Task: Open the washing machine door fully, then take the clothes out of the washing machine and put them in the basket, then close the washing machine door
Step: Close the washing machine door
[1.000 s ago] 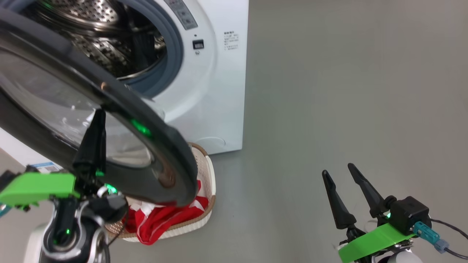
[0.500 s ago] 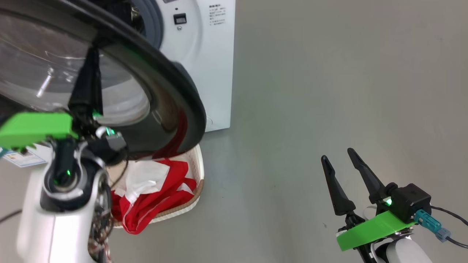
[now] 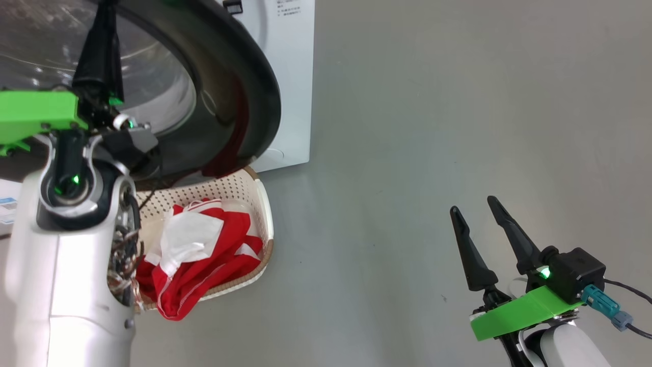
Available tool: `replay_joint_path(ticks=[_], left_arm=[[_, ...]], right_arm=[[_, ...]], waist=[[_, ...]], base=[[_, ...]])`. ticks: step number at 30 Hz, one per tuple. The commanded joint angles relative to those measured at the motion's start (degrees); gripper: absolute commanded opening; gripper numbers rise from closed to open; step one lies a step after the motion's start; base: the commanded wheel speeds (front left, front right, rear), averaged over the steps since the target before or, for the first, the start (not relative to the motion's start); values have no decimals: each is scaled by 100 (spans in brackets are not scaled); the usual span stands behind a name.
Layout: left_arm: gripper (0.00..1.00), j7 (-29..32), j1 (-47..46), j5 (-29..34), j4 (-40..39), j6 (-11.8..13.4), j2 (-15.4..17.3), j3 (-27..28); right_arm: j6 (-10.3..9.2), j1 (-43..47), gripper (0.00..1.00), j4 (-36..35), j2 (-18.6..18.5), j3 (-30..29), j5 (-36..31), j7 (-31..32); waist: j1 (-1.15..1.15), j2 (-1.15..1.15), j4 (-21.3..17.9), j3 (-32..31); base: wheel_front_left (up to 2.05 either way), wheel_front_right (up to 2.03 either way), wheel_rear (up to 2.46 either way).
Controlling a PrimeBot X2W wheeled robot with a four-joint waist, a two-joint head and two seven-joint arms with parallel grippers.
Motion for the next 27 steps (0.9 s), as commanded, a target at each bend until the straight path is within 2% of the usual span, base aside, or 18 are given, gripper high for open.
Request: replay_joint_path(ticks=[1, 10, 11, 12, 13, 21, 27], left_arm=[[0, 54, -300, 12, 33, -121, 207, 118], [0, 183, -337, -48, 455, -408, 203, 140], [3, 211, -281, -45, 458, -464, 212, 136], [37, 226, -207, -34, 455, -509, 223, 134], [100, 245, -125, -17, 440, -543, 237, 124], [100, 307, 860, -11, 38, -714, 365, 250], [100, 220, 1888, 260, -471, -917, 474, 241]], right_arm=[[29, -149, 100, -151, -32, 97, -45, -37], [29, -138, 100, -94, -21, 51, -67, -37], [29, -131, 100, -85, -19, 46, -66, -37], [29, -124, 100, -77, -16, 49, -65, -37], [29, -116, 100, -74, -13, 51, -63, -37], [29, -14, 100, 12, 4, 96, -28, -37], [29, 124, 100, 88, 23, 127, -41, -37]], waist=[[0, 0, -32, 56], [0, 0, -6, -65], [0, 0, 3, -108], [0, 0, 13, -154], [0, 0, 25, -196], [0, 0, 137, -652], [0, 0, 240, -1075]], base=[[0, 0, 0], [0, 0, 0], [0, 0, 0], [0, 0, 0], [0, 0, 0], [0, 0, 0], [0, 0, 0]])
